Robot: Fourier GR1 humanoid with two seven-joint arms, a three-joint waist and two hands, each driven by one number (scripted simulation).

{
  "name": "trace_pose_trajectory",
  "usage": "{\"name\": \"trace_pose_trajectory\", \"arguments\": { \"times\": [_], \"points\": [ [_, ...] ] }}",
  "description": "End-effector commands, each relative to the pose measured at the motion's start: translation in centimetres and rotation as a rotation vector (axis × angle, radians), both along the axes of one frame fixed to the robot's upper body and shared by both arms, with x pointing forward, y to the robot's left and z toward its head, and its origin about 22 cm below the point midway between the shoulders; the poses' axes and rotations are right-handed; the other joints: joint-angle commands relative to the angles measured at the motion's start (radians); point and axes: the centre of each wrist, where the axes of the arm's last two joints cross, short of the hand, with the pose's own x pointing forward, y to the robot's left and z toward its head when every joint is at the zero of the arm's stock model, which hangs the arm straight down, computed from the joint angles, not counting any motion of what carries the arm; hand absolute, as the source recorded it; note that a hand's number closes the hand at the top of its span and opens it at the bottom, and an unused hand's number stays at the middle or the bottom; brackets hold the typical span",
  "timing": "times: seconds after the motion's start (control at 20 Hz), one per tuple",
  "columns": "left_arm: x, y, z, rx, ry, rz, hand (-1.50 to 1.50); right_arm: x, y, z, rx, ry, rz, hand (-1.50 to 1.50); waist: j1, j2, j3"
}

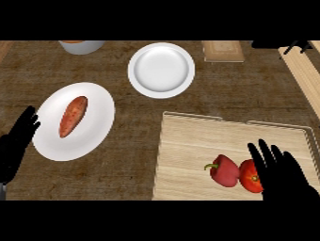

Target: Pick the tomato from the tray and place it in the tiered shelf

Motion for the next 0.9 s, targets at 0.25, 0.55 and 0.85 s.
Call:
{"name": "trace_pose_trajectory", "arguments": {
  "times": [0.25, 0.55, 0.85],
  "points": [
    [-0.3, 0.2, -1.2, -0.022, 0.008, 0.012, 0.0, 2.2, 0.0, -0.1, -0.112, 0.101, -0.087, -1.5, -0.008, -0.001, 0.002],
    [0.0, 1.3, -0.3, -0.01, -0.018, -0.004, 0.0, 5.0, -1.0, -3.7, -0.117, 0.099, -0.098, -1.5, -0.007, -0.001, 0.003],
    [-0.4, -0.5, -0.4, -0.017, 0.01, 0.009, 0.0, 6.3, -2.5, -4.4, -0.115, 0.087, -0.092, -1.5, -0.007, -0.002, 0.003]
  ]
}}
